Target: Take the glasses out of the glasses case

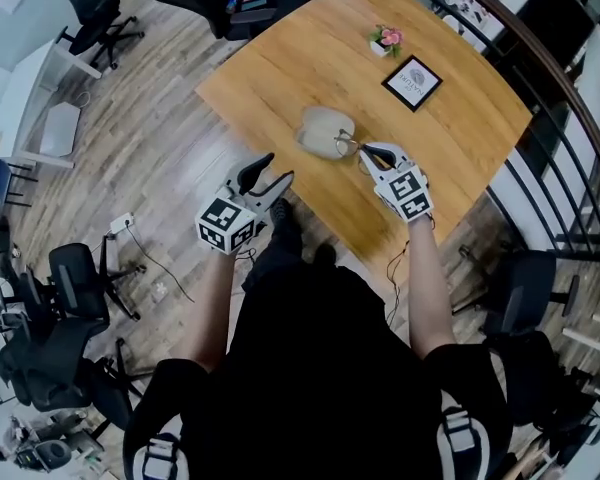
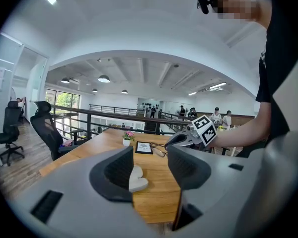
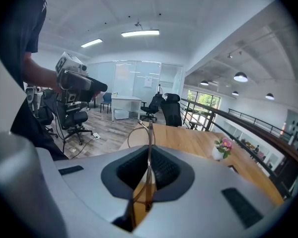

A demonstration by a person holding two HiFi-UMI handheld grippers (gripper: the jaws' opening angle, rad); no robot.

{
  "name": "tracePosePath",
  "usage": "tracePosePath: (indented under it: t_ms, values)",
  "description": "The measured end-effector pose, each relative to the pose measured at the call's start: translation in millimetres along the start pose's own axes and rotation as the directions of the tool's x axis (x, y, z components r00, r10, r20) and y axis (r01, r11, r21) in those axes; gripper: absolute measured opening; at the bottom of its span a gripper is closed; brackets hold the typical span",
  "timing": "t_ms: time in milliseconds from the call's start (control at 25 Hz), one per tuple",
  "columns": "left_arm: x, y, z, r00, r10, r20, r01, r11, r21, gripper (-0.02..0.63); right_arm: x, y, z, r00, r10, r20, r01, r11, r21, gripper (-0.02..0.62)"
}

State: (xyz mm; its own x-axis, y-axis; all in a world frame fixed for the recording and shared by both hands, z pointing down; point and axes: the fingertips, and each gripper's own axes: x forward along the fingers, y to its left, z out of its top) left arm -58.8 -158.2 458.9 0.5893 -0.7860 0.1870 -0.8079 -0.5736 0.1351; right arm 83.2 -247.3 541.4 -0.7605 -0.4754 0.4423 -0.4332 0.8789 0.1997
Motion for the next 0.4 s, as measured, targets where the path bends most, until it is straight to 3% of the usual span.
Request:
tracePosePath:
  t_ms: [400]
  values:
    - [-16.1,7.4,-12.6,1.0,0.025,-0.014,-0.025,1.0,-0.016,0.233,19.2,18.7,-17.2,0.997,0.051,-0.064,-0.051,0.999,-0.003,0.023]
